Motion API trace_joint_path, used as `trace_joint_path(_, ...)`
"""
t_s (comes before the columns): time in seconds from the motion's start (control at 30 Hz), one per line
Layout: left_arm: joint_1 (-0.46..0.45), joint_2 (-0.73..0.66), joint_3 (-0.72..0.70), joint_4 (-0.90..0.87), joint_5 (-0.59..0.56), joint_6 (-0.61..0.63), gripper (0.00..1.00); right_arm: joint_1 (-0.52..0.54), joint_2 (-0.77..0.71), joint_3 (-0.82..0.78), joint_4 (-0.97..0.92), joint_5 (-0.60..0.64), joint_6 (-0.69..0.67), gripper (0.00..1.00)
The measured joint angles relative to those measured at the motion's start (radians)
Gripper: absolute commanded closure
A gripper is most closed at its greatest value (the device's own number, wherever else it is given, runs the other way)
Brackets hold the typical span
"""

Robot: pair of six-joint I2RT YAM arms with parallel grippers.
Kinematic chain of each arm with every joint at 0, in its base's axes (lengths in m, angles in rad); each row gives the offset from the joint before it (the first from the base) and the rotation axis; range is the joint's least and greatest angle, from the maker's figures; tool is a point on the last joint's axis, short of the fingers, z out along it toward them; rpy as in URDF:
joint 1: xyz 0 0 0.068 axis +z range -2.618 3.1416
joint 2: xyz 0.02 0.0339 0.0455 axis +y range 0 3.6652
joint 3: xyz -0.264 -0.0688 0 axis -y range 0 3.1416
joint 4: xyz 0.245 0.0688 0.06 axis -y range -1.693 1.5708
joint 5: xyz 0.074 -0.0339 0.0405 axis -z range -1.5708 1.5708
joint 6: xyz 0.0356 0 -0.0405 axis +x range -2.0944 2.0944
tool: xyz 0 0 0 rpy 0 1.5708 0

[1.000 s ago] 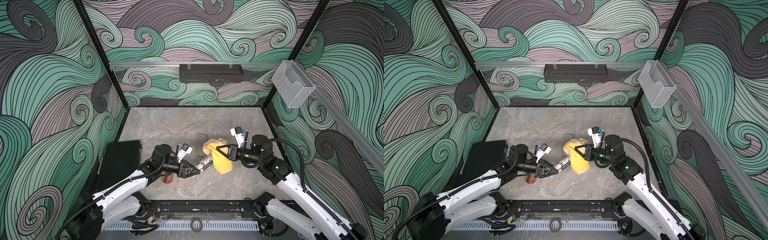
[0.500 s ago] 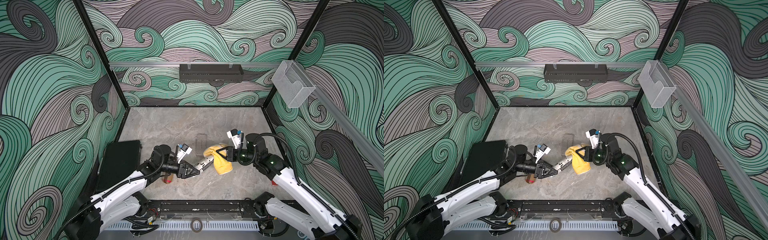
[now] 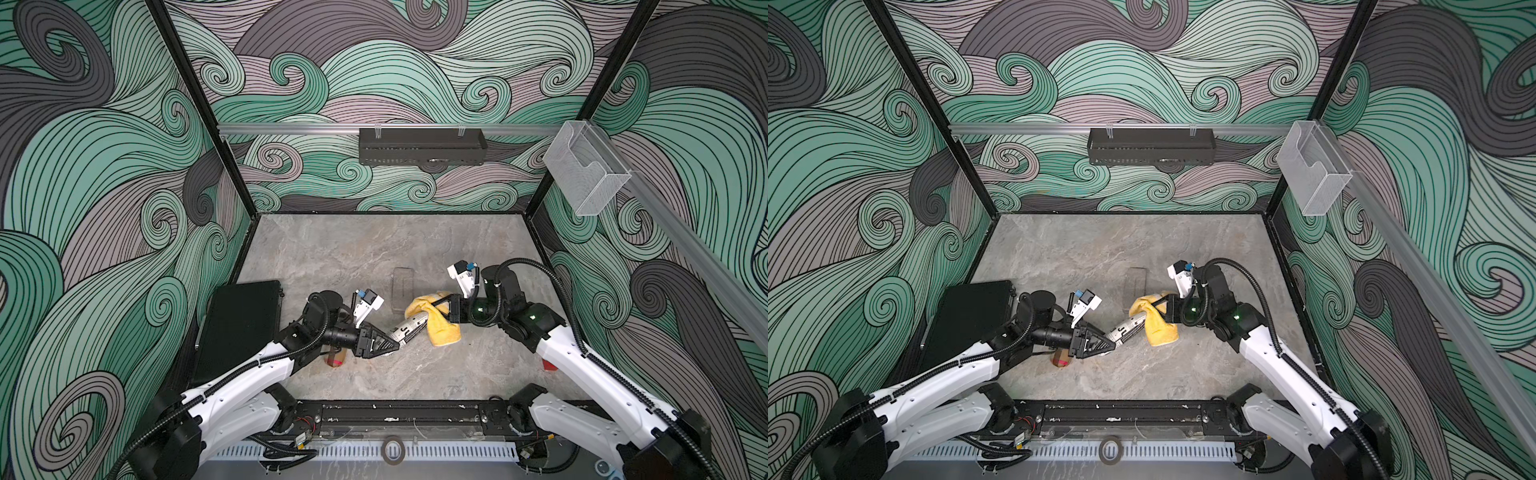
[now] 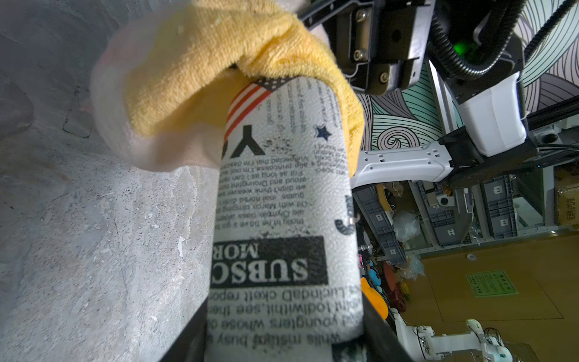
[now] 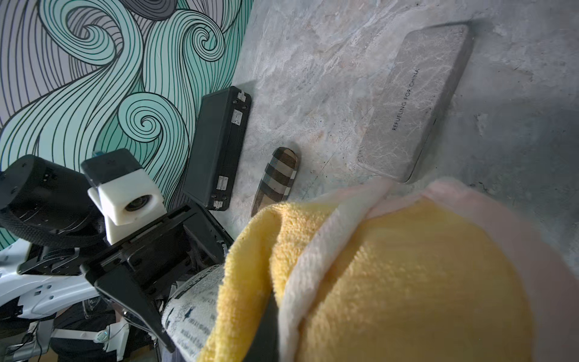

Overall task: Wipe the eyeglass case
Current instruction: Wipe the dirt from the eyeglass case.

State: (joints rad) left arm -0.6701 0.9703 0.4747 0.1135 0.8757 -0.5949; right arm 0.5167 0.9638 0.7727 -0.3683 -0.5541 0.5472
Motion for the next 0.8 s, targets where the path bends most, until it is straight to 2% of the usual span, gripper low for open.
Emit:
trace_joint_path(0.2,0.000,0.000,0.000,0.008,-0.002,0.000,0.60,0.000,-0.097,-0.014,0.098,-0.103,0.011,1.00)
trace_joint_path(0.33,0.000,0.000,0.000,0.006,-0.013,0.000,0.60,0.001,-0.079,-0.014,0.076,-0.094,-0.005,1.00)
trace_joint_path(0.47,0.000,-0.001,0.005,-0.047,-0.047,0.003,0.60,0.000,-0.039,-0.016,-0.036,0.032,-0.053,1.00)
trace_joint_path(0.6,-0.001,-0.012,0.066,-0.156,-0.117,0.034,0.60,-0.005,-0.083,-0.033,-0.143,0.165,-0.093,1.00)
trace_joint_path(0.8,-0.025,-0.010,0.182,-0.327,-0.248,0.128,0.59,-0.018,-0.104,0.008,-0.254,0.273,-0.145,1.00)
